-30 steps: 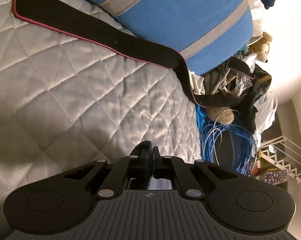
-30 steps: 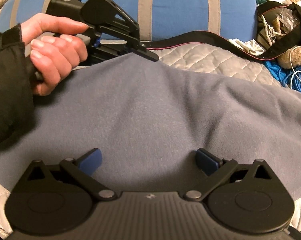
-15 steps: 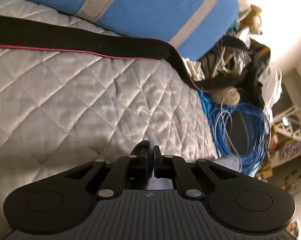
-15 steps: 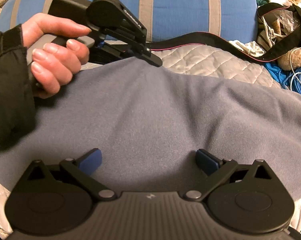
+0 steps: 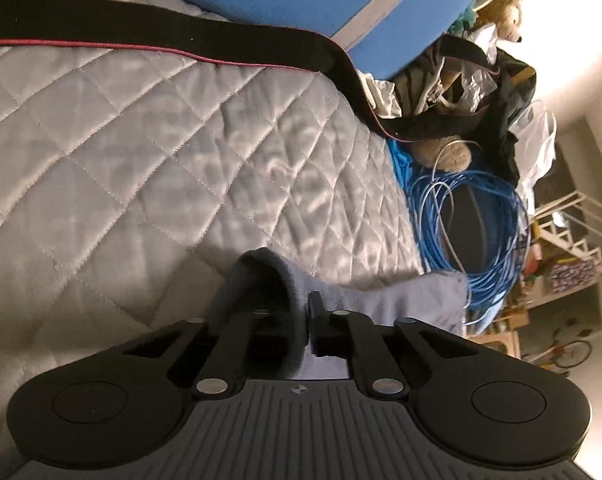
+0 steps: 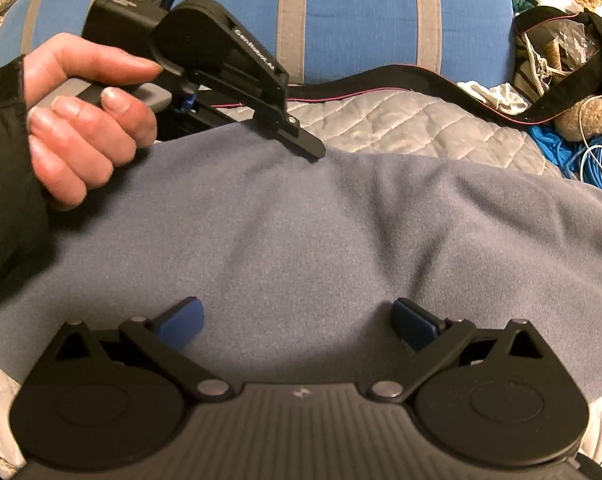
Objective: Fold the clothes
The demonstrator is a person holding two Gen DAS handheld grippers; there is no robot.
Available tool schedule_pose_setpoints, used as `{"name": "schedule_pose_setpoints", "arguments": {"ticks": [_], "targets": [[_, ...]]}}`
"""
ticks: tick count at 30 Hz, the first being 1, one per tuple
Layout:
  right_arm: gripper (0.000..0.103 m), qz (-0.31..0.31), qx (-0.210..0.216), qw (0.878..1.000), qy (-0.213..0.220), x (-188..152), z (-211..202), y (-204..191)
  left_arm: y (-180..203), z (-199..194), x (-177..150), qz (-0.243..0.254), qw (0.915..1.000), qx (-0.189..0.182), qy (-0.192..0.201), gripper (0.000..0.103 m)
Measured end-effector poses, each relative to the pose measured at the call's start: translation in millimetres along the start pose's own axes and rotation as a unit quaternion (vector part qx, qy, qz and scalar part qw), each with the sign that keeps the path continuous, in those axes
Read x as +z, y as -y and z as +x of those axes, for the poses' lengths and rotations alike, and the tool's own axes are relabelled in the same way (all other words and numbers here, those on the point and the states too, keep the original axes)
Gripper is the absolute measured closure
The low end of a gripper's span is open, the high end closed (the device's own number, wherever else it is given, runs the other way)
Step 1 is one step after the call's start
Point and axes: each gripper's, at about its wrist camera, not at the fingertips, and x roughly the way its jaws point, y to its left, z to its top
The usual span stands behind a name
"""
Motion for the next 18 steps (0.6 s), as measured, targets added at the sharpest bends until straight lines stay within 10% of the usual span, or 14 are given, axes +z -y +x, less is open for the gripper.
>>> {"name": "schedule_pose_setpoints", "arguments": {"ticks": [8, 12, 18], "targets": [[0.000, 0.002, -0.003, 1.000, -0.001, 1.1, 1.3, -1.8, 69.1, -6.7, -38.0, 0.269, 0.9615, 0.055, -0.003, 0.094], [0.000, 0.002, -0.003, 1.000, 0.000, 0.6, 0.7, -2.3, 37.4, 10.9, -19.7, 0.166, 0.9853, 0.018, -0.036, 0.060], [0.000, 0.000, -0.002, 1.000, 0.002, -0.7, -0.1, -2.7, -23.4, 27.0, 13.9, -0.027, 0.9944, -0.095, -0.038, 0.061]]}}
